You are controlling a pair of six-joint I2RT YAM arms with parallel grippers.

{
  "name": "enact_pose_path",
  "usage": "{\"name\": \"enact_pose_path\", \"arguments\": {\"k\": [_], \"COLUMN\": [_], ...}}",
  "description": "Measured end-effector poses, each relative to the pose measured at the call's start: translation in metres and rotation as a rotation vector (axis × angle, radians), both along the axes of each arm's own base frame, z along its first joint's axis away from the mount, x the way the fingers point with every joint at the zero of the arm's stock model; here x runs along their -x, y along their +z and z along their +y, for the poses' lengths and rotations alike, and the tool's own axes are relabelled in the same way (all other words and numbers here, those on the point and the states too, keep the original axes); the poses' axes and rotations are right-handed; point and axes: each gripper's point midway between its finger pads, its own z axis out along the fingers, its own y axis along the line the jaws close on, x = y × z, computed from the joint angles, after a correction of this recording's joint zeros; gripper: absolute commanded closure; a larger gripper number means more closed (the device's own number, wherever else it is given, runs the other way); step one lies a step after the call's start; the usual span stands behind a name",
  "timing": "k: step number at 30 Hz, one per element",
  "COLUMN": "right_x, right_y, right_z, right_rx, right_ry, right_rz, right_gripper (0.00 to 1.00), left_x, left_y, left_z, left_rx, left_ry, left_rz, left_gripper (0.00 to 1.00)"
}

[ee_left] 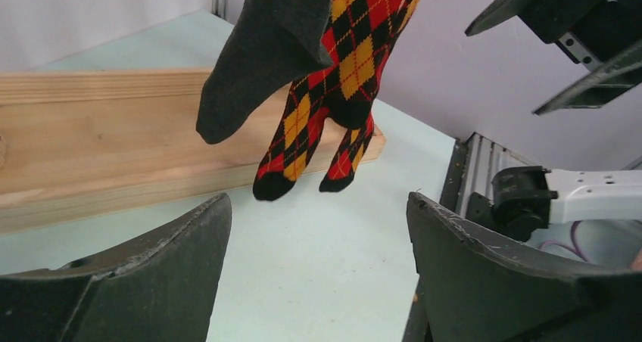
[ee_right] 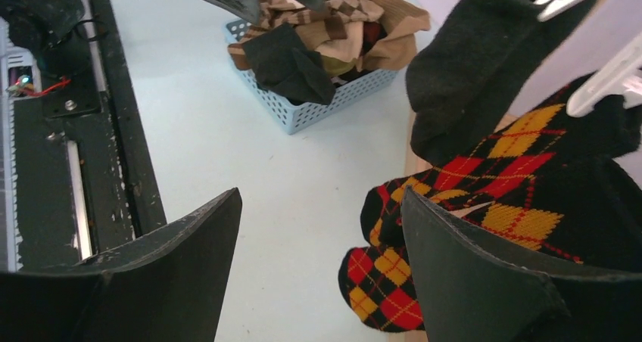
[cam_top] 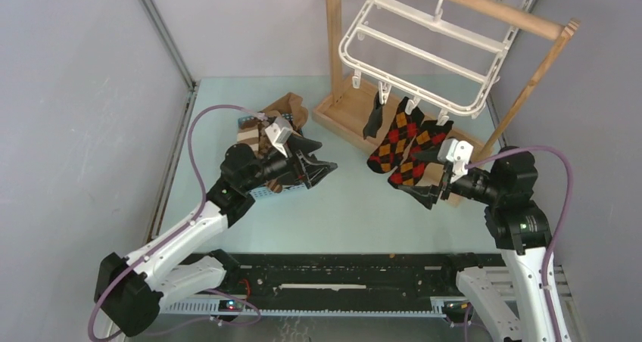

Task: Clip the socks to the hanger
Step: Pick up the sock from the bin.

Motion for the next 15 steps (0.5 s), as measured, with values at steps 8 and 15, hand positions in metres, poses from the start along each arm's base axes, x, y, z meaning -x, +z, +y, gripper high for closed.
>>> {"name": "enact_pose_path", "arguments": {"k": [8,15], "right_x": [-0.012,-0.012], "right_y": [-0.002,-0.007], "right_z": [0.021,0.040], "right_rx": [0.014,0.016], "right_ry": [0.052,0.104], "right_rz": [-0.009,0.005], "right_gripper": [0.18,0.19], "left_x": [-0.023,-0.047], "left_y": [0.017,0.013], "left_z": [-0.017,-0.003], "left_rx": [-0.014,-0.127], "left_ry": [0.032,0.182], "left_rz": [-0.095,-0.086], "left_gripper": [0.13,0.13]}}
